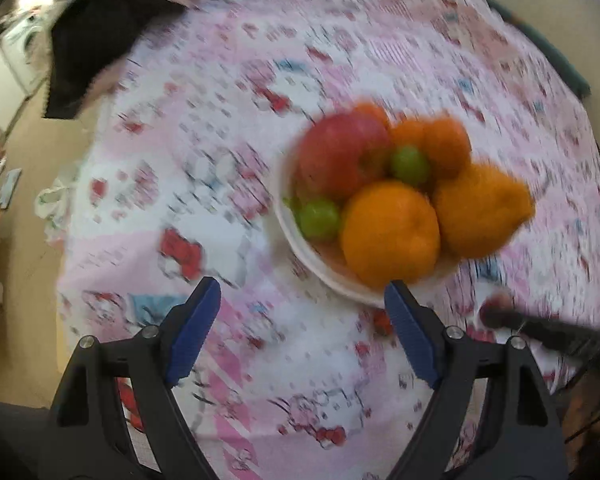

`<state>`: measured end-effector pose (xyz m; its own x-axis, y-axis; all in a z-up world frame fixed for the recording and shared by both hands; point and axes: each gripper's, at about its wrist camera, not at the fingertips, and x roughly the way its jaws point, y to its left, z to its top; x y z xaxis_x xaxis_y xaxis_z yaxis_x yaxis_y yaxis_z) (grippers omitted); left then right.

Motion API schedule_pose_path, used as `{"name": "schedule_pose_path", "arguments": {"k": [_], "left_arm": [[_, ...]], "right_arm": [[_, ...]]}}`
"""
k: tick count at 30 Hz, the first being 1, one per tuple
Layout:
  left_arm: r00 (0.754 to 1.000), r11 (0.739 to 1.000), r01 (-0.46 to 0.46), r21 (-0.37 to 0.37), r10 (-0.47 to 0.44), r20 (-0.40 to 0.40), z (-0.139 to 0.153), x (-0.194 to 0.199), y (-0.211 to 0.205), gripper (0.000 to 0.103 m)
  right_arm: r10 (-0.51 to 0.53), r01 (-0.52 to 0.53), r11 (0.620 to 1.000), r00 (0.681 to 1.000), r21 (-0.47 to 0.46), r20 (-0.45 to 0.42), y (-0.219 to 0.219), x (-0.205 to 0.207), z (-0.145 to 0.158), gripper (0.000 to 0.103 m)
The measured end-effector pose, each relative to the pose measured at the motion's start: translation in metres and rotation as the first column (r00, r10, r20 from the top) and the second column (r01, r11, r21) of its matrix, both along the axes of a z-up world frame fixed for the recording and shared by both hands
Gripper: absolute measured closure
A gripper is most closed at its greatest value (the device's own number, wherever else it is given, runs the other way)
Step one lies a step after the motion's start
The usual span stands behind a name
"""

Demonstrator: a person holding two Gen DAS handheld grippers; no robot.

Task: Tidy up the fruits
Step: 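Grasp a cherry tomato with the right tool while the left tool grasps another cherry tomato, then place the tomato on the plate with left tool while right tool releases another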

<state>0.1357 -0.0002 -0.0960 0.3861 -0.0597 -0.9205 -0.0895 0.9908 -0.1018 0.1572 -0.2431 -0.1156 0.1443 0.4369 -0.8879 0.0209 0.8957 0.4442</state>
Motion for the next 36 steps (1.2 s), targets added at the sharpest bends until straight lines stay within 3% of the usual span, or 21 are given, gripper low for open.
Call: {"name": "schedule_pose_path", "arguments": {"k": [3, 5, 7, 15, 20, 22, 30, 36], "left_arm": [[0.996, 0.997, 0.071, -0.042, -0.073, -0.051, -0.015, -0.002, -0.019, 0.022], [0.989, 0.992, 0.127, -0.024, -0.129, -0.072, -0.024, -0.002, -0.036, 0.024], [0.982, 0.987, 0.158, -0.024, -0.160, -0.104, -0.035, 0.001, -0.050, 0.032], [0.973, 0.985, 0.171, 0.006, -0.168, -0.156, -0.057, 0.013, -0.081, 0.041], [0.967, 0.977, 0.204, 0.066, -0.191, -0.167, -0.065, 0.018, -0.095, 0.045], [0.966, 0.973, 0.216, 0.080, -0.202, -0.160, -0.062, 0.018, -0.099, 0.074], [0.951, 0.970, 0.243, 0.006, -0.237, -0.196, -0.034, -0.002, -0.087, 0.075], [0.969, 0.981, 0.191, -0.045, -0.196, -0.153, 0.008, -0.014, -0.051, 0.075]], "right_arm": [[-0.058, 0.057, 0.998, 0.998, 0.037, 0.028, -0.016, -0.002, 0.013, 0.070], [-0.075, 0.073, 0.996, 0.997, 0.057, 0.030, -0.024, -0.001, 0.015, 0.070], [-0.081, 0.079, 0.994, 0.996, 0.081, 0.033, -0.029, -0.001, 0.019, 0.070], [-0.067, 0.060, 0.989, 0.997, 0.134, 0.046, -0.024, 0.000, 0.026, 0.070], [-0.070, 0.059, 0.986, 0.995, 0.157, 0.068, -0.026, 0.000, 0.036, 0.070], [-0.074, 0.062, 0.985, 0.995, 0.162, 0.072, -0.027, 0.000, 0.038, 0.070], [-0.068, 0.054, 0.984, 0.995, 0.169, 0.075, -0.025, -0.002, 0.040, 0.070], [-0.026, 0.018, 0.992, 0.998, 0.127, 0.060, -0.011, -0.003, 0.031, 0.070]]}}
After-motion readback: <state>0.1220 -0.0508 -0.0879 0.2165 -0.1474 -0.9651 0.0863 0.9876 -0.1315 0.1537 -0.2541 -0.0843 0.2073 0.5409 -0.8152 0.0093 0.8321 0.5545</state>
